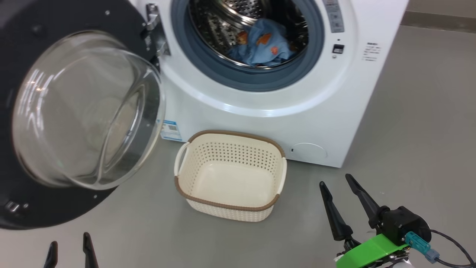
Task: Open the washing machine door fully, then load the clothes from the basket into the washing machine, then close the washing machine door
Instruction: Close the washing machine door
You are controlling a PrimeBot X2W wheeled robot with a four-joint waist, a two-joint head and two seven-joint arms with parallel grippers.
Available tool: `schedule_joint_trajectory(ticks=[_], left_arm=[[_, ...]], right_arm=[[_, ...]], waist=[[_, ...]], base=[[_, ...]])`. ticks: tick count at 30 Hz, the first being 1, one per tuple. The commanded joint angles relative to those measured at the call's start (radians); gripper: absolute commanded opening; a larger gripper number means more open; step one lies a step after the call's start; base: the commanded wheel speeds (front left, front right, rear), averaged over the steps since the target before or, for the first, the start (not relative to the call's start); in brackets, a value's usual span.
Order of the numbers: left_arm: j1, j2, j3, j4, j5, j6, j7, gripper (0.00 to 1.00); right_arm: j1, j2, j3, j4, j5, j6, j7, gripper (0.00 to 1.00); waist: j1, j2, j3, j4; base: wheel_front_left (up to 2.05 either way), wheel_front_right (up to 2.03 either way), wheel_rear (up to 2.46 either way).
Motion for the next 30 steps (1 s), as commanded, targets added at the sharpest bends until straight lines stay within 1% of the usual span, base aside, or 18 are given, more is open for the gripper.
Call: schedule_joint_trajectory(ticks=[1, 6, 14, 23, 30], left_arm=[[-0.022, 0.004, 0.028, -0.024, -0.004, 0.009, -0.006, 1.0], [-0.027, 0.004, 0.03, -0.034, -0.026, 0.016, -0.006, 1.0], [-0.026, 0.004, 0.033, -0.032, -0.038, 0.025, -0.006, 1.0], [-0.022, 0.004, 0.023, -0.028, -0.054, 0.035, -0.006, 1.0], [-0.02, 0.004, 0.023, -0.026, -0.058, 0.037, -0.006, 1.0]], right_arm=[[-0.022, 0.005, 0.025, -0.025, -0.019, 0.003, -0.005, 1.0], [-0.02, 0.005, 0.019, -0.028, -0.026, 0.003, -0.005, 1.0], [-0.023, 0.005, 0.023, -0.021, -0.038, 0.003, -0.005, 1.0], [-0.022, 0.001, 0.027, -0.016, -0.044, 0.003, -0.005, 1.0], [-0.021, -0.001, 0.029, -0.016, -0.048, 0.003, -0.005, 1.0]], waist=[[0.0, 0.0, 0.012, 0.043], [0.0, 0.0, 0.018, 0.085], [0.0, 0.0, 0.023, 0.13], [0.0, 0.0, 0.021, 0.16], [0.0, 0.0, 0.023, 0.17]], base=[[0.0, 0.0, 0.0], [0.0, 0.0, 0.0], [0.0, 0.0, 0.0], [0.0, 0.0, 0.0], [0.0, 0.0, 0.0]])
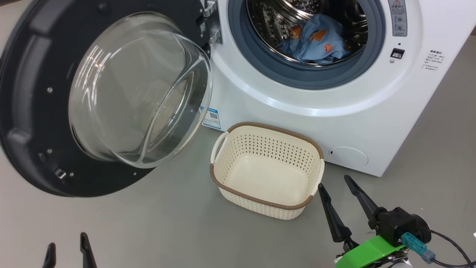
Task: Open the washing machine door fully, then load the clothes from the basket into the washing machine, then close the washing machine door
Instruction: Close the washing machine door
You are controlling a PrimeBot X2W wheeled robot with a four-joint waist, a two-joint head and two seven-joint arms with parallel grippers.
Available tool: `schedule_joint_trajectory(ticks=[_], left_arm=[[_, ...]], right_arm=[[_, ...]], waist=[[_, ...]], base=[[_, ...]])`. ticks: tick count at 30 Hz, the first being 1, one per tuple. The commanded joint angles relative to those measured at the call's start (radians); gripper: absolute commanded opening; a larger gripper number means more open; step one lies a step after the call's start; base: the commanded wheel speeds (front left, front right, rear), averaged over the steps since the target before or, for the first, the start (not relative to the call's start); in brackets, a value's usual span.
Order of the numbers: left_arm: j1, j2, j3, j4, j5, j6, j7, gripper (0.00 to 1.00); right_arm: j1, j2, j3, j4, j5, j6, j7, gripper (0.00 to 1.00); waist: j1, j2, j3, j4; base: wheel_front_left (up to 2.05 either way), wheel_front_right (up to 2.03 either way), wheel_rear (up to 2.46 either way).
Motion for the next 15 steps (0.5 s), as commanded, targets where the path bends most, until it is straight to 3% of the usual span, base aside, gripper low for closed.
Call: schedule_joint_trajectory(ticks=[1, 15], left_arm=[[-0.019, 0.005, 0.031, -0.021, -0.011, 0.006, -0.006, 1.0], [-0.011, 0.005, 0.038, -0.022, -0.004, 0.005, -0.006, 1.0]], right_arm=[[-0.021, 0.0, 0.029, -0.022, -0.003, 0.003, -0.005, 1.0], [-0.02, -0.005, 0.042, -0.009, 0.008, 0.003, -0.005, 1.0]], waist=[[0.0, 0.0, 0.0, 0.001], [0.0, 0.0, -0.012, -0.008]], base=[[0.0, 0.0, 0.0], [0.0, 0.0, 0.0]])
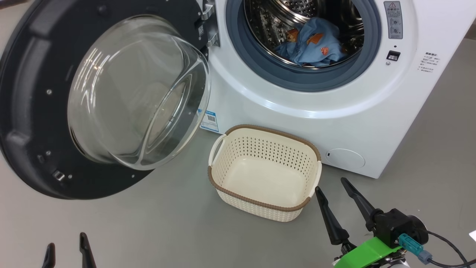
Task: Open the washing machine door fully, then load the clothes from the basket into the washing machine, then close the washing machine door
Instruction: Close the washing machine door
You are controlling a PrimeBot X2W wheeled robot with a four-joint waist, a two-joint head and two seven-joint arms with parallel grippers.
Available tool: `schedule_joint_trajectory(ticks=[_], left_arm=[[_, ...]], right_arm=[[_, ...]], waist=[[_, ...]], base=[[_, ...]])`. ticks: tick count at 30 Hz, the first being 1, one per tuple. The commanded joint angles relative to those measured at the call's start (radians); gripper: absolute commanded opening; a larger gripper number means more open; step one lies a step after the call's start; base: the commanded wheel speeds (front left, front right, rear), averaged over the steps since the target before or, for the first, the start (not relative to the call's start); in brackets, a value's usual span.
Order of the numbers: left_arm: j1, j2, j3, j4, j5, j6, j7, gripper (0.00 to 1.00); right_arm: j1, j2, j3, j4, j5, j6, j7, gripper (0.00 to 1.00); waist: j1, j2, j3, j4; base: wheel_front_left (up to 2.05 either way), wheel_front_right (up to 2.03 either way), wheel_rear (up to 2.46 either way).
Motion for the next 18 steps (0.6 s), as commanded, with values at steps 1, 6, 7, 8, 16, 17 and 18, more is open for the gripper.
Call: schedule_joint_trajectory(ticks=[1, 6, 7, 8, 16, 17, 18], left_arm=[[-0.01, 0.005, 0.036, -0.021, 0.002, 0.004, -0.005, 1.0], [-0.009, 0.005, 0.036, -0.021, 0.0, -0.004, -0.005, 0.0], [-0.009, 0.005, 0.037, -0.02, -0.001, -0.006, -0.005, 0.0], [-0.009, 0.005, 0.039, -0.02, -0.004, -0.008, -0.005, 0.0], [-0.016, 0.005, 0.049, -0.017, -0.034, -0.015, -0.005, 0.0], [-0.018, 0.005, 0.056, -0.017, -0.04, -0.017, -0.005, 0.0], [-0.021, 0.005, 0.063, -0.017, -0.043, -0.019, -0.005, 0.0]], right_arm=[[-0.02, 0.001, 0.026, -0.021, 0.009, 0.003, -0.005, 1.0], [-0.021, 0.002, 0.028, -0.019, 0.011, 0.003, -0.005, 1.0], [-0.021, 0.002, 0.029, -0.019, 0.011, 0.003, -0.005, 1.0], [-0.022, 0.002, 0.029, -0.019, 0.012, 0.003, -0.005, 1.0], [-0.021, 0.003, 0.027, -0.017, 0.018, 0.003, -0.005, 1.0], [-0.021, 0.003, 0.027, -0.017, 0.018, 0.003, -0.005, 1.0], [-0.022, 0.003, 0.028, -0.017, 0.019, 0.003, -0.005, 1.0]], waist=[[0.0, 0.0, -0.002, -0.002], [0.0, 0.0, -0.003, -0.007], [0.0, 0.0, -0.003, -0.008], [0.0, 0.0, -0.003, -0.009], [0.0, 0.0, -0.002, -0.016], [0.0, 0.0, -0.002, -0.017], [0.0, 0.0, -0.002, -0.018]], base=[[0.0, 0.0, 0.0], [0.0, 0.0, 0.0], [0.0, 0.0, 0.0], [0.0, 0.0, 0.0], [0.0, 0.0, 0.0], [0.0, 0.0, 0.0], [0.0, 0.0, 0.0]])
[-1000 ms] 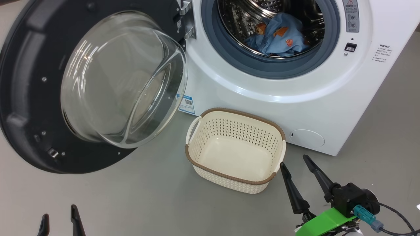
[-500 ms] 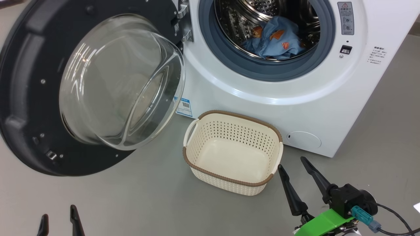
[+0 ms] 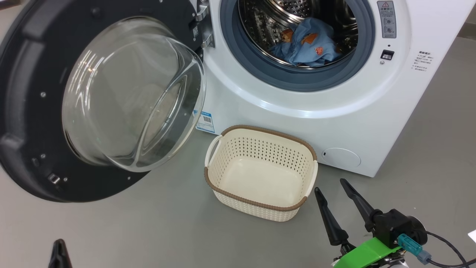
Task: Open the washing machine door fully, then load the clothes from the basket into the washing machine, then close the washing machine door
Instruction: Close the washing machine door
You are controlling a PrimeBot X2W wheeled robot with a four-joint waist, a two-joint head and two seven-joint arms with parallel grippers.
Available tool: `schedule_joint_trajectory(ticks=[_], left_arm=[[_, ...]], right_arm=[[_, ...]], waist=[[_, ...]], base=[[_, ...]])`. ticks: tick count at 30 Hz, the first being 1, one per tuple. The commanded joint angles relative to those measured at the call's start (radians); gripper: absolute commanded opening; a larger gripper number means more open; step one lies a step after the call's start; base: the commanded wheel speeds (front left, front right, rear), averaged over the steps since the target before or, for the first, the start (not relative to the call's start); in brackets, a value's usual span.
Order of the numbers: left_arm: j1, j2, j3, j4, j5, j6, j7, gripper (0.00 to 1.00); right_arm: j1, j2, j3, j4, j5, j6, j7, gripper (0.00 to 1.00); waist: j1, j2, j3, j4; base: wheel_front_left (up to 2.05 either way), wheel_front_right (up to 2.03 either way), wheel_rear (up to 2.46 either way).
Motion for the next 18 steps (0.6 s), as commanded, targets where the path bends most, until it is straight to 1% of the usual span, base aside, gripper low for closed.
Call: schedule_joint_trajectory(ticks=[1, 3, 7, 9, 11, 18], left_arm=[[-0.025, 0.005, 0.046, -0.021, -0.006, -0.004, -0.005, 0.0], [-0.034, 0.005, 0.064, -0.026, -0.017, -0.007, -0.005, 0.0], [-0.06, 0.005, 0.119, -0.033, -0.075, -0.023, -0.005, 0.0], [-0.066, 0.005, 0.136, -0.034, -0.08, -0.029, -0.005, 0.0], [-0.081, 0.005, 0.168, -0.037, -0.071, -0.046, -0.005, 0.0], [-0.161, 0.006, 0.295, -0.015, -0.141, -0.109, -0.005, 0.0]], right_arm=[[-0.022, 0.003, 0.024, -0.022, 0.014, 0.003, -0.005, 1.0], [-0.023, 0.003, 0.025, -0.022, 0.015, 0.003, -0.005, 1.0], [-0.023, 0.004, 0.028, -0.023, 0.016, 0.003, -0.005, 1.0], [-0.024, 0.004, 0.028, -0.023, 0.017, 0.003, -0.005, 1.0], [-0.026, 0.004, 0.03, -0.022, 0.016, 0.003, -0.005, 1.0], [-0.025, 0.005, 0.03, -0.024, 0.018, 0.003, -0.005, 1.0]], waist=[[0.0, 0.0, 0.0, -0.002], [0.0, 0.0, -0.001, -0.004], [0.0, 0.0, 0.0, -0.011], [0.0, 0.0, 0.0, -0.013], [0.0, 0.0, 0.001, -0.017], [0.0, 0.0, 0.001, -0.027]], base=[[0.0, 0.0, 0.0], [0.0, 0.0, 0.0], [0.0, 0.0, 0.0], [0.0, 0.0, 0.0], [0.0, 0.0, 0.0], [0.0, 0.0, 0.0]])
